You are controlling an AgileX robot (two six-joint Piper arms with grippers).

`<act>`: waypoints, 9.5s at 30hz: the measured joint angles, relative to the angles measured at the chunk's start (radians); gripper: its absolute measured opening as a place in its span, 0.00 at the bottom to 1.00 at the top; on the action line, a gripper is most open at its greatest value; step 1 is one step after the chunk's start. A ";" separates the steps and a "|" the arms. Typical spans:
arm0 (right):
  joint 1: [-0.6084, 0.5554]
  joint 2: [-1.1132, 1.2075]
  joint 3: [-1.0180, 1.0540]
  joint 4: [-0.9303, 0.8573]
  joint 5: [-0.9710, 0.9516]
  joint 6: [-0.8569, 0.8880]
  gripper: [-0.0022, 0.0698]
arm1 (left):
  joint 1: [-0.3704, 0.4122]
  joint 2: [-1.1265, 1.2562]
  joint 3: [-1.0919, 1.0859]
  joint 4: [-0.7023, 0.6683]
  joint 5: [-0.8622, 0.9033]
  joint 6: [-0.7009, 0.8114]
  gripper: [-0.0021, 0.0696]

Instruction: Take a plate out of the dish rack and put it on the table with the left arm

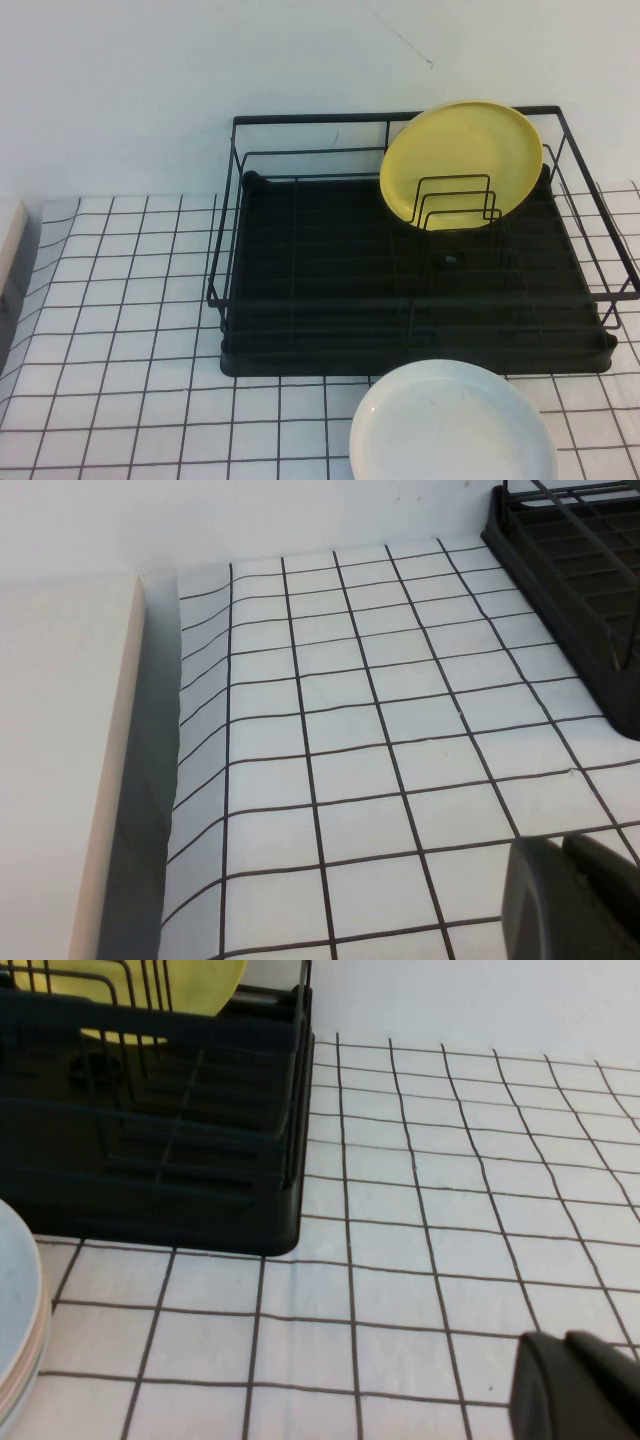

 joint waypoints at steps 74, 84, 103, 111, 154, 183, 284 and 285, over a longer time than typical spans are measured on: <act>0.000 0.000 0.000 0.000 0.000 0.017 0.03 | 0.000 -0.002 0.006 0.099 -0.666 -0.094 0.02; 0.000 0.000 0.000 0.000 0.000 0.017 0.03 | 0.002 0.050 -0.265 -0.048 -0.263 -0.142 0.02; 0.000 0.000 0.000 0.000 0.000 0.017 0.03 | -0.066 1.024 -1.048 -0.528 0.135 0.384 0.02; 0.000 0.000 0.000 0.000 0.000 0.017 0.03 | -0.137 1.424 -1.387 -0.638 0.276 0.543 0.02; 0.000 0.000 0.000 0.000 0.000 0.017 0.03 | -0.386 2.245 -1.948 -0.910 0.079 1.253 0.66; 0.000 0.000 0.000 0.000 0.000 0.017 0.03 | -0.388 2.131 -1.948 -1.137 -0.006 1.436 0.06; 0.000 0.000 0.000 0.000 0.000 0.017 0.03 | -0.683 1.344 -0.913 -0.971 -0.197 0.893 0.05; 0.000 0.000 0.000 0.000 0.000 0.017 0.03 | -0.683 1.321 -0.913 -0.967 -0.202 0.897 0.05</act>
